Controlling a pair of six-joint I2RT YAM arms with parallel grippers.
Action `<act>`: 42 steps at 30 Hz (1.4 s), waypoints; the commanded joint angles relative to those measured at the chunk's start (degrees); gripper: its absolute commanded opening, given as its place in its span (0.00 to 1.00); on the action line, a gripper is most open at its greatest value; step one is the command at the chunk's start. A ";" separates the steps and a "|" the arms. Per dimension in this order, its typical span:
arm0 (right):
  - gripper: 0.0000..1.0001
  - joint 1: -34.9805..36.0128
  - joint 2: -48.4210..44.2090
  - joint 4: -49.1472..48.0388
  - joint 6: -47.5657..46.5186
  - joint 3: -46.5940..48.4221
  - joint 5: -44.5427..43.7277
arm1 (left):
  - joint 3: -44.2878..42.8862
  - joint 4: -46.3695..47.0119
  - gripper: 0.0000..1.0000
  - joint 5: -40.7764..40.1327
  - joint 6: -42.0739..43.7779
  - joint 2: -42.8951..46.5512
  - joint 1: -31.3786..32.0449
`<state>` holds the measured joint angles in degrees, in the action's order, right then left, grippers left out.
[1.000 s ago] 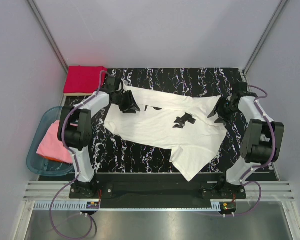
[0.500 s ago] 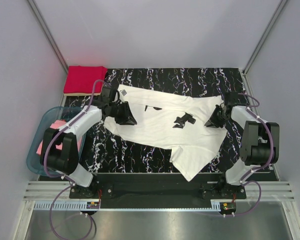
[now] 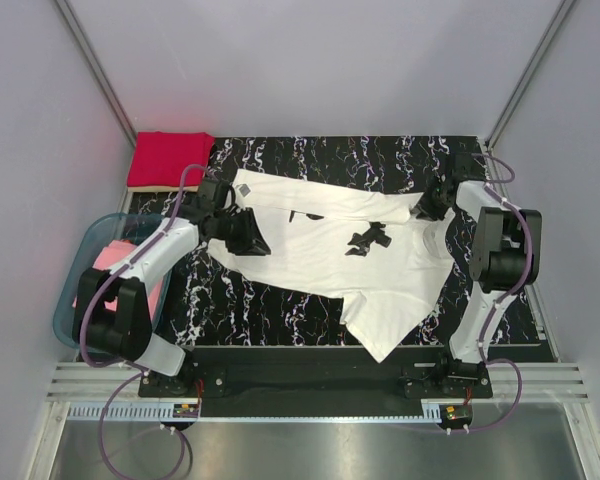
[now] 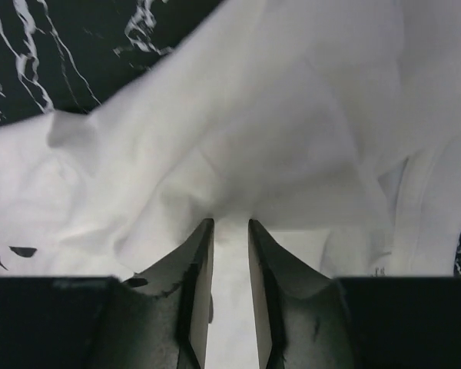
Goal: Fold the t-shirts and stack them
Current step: Fold the tshirt
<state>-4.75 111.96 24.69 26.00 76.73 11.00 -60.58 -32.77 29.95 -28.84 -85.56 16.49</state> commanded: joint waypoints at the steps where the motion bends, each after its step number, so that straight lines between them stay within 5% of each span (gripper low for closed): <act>1: 0.33 0.36 3.25 -0.70 0.63 9.37 -2.22 | 0.81 -1.41 0.25 -0.33 1.24 3.29 0.03; 7: 0.45 0.36 4.94 3.17 1.33 14.77 1.47 | 2.04 -1.94 0.26 -1.65 2.12 4.44 0.12; 16: 0.70 0.27 -7.90 -1.82 0.29 -2.87 9.82 | -0.15 -0.54 0.26 -0.87 2.12 0.13 0.03; 21: 0.67 0.36 -6.41 -10.17 1.33 -7.03 15.26 | -1.30 -0.18 0.26 1.07 1.77 -0.66 0.03; 34: 0.63 0.18 -0.25 -13.52 0.81 -6.59 15.89 | 0.90 -0.45 0.26 0.98 2.30 1.80 0.03; 42: 0.50 0.18 -0.25 -15.81 2.82 -6.07 18.35 | 0.02 -0.45 0.26 1.07 2.12 0.40 0.03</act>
<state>-4.75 112.12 11.51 27.68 69.52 27.14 -59.24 -34.46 29.80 -27.38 -86.17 16.49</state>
